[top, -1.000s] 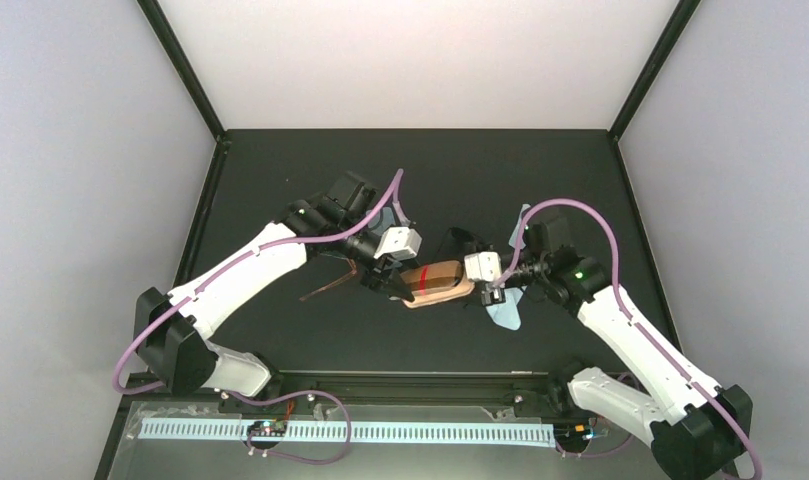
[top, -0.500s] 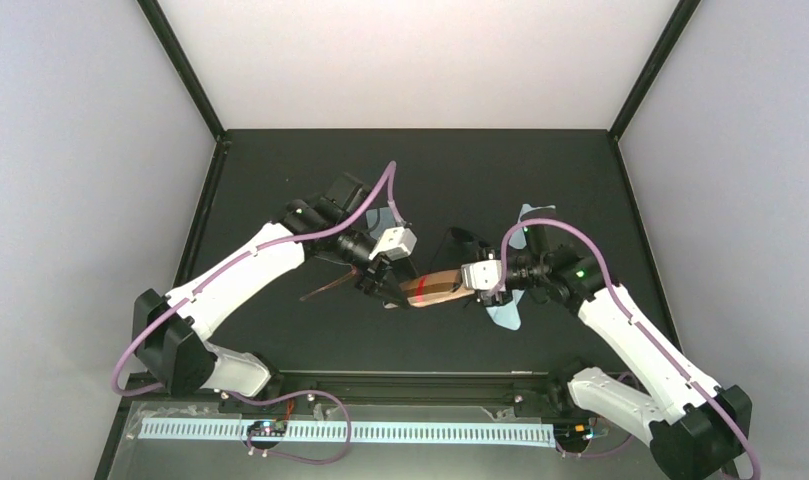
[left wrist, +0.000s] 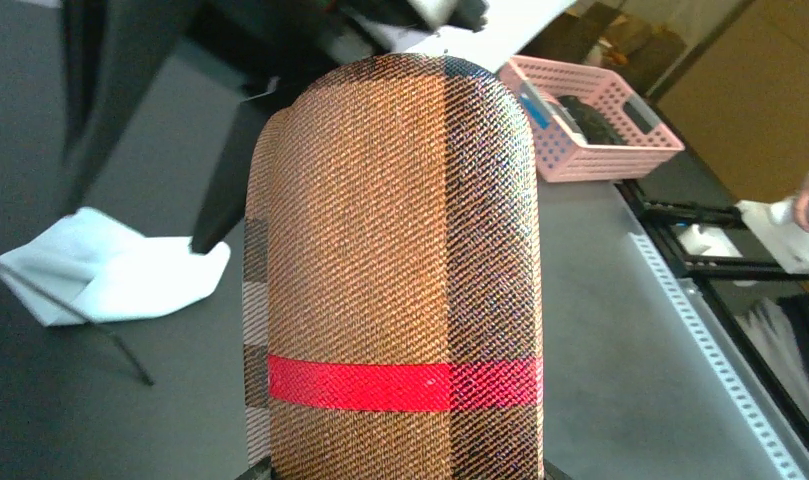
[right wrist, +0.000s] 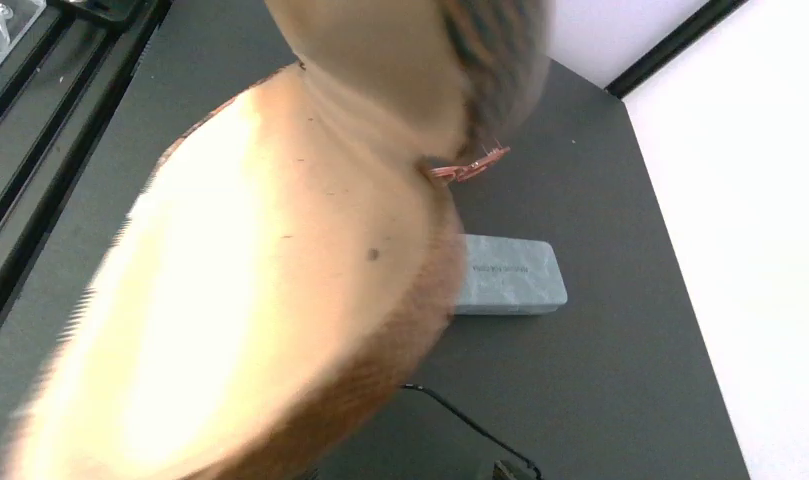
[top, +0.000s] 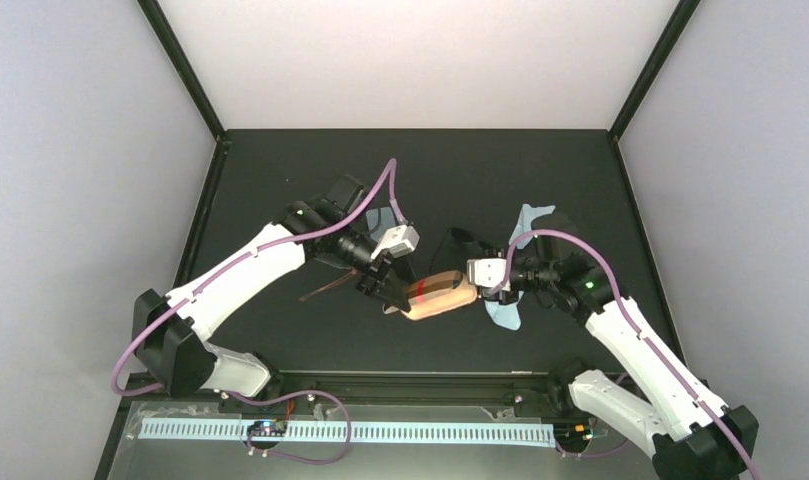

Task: Organize the sunglasses
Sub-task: Open the sunglasses case, then place the sunglasses case at the center of the board.

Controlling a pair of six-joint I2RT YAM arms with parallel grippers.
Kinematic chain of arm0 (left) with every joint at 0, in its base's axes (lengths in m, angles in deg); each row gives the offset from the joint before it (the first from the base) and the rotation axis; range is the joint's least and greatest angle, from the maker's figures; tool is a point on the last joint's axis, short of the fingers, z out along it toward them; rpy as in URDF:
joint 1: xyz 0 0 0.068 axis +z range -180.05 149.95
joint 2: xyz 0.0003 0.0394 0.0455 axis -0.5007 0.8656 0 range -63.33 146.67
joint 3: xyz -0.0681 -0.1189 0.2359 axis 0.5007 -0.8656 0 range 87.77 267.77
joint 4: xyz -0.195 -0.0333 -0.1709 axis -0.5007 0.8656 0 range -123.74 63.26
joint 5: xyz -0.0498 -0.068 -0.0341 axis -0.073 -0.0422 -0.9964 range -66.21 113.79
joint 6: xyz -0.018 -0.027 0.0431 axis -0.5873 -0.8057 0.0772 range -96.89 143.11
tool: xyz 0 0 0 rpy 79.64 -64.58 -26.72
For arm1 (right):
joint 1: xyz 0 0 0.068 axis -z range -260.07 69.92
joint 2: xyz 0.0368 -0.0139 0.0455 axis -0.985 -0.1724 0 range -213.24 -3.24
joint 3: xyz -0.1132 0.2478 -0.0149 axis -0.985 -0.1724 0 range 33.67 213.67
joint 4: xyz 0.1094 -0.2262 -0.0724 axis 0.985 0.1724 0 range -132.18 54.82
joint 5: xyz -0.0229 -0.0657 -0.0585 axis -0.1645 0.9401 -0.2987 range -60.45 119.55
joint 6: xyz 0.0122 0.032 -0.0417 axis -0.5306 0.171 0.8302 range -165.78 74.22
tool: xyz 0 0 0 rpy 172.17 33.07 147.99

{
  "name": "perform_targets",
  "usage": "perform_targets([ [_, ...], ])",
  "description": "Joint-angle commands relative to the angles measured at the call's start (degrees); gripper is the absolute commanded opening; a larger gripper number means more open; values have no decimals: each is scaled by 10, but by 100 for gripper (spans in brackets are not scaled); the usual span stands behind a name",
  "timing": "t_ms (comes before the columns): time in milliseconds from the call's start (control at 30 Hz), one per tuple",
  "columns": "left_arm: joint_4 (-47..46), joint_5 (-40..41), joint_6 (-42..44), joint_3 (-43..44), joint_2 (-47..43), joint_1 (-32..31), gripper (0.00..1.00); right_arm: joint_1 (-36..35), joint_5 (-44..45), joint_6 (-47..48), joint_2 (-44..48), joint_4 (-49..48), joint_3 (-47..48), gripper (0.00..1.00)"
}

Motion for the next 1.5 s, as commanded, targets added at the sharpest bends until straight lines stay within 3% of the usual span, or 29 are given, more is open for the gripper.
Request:
perform_targets([
  [0, -28, 45, -28, 5, -21, 17, 2, 12, -4, -54, 22, -3, -17, 48],
  [133, 8, 112, 9, 1, -13, 21, 2, 19, 16, -119, 27, -47, -37, 57],
  [300, 80, 278, 31, 9, 44, 24, 1, 20, 63, -187, 22, -99, -48, 66],
  [367, 111, 299, 42, 11, 68, 25, 2, 20, 70, -199, 17, -108, -48, 69],
  [600, 154, 290, 60, 12, 142, 34, 4, 20, 98, -225, -2, -112, -48, 73],
  [1000, 254, 180, 123, 105, 304, 75, 8, 20, 100, -221, -17, -108, -52, 74],
  [1467, 327, 181, 173, 204, 412, 124, 16, 20, 104, -217, -33, -102, -49, 78],
])
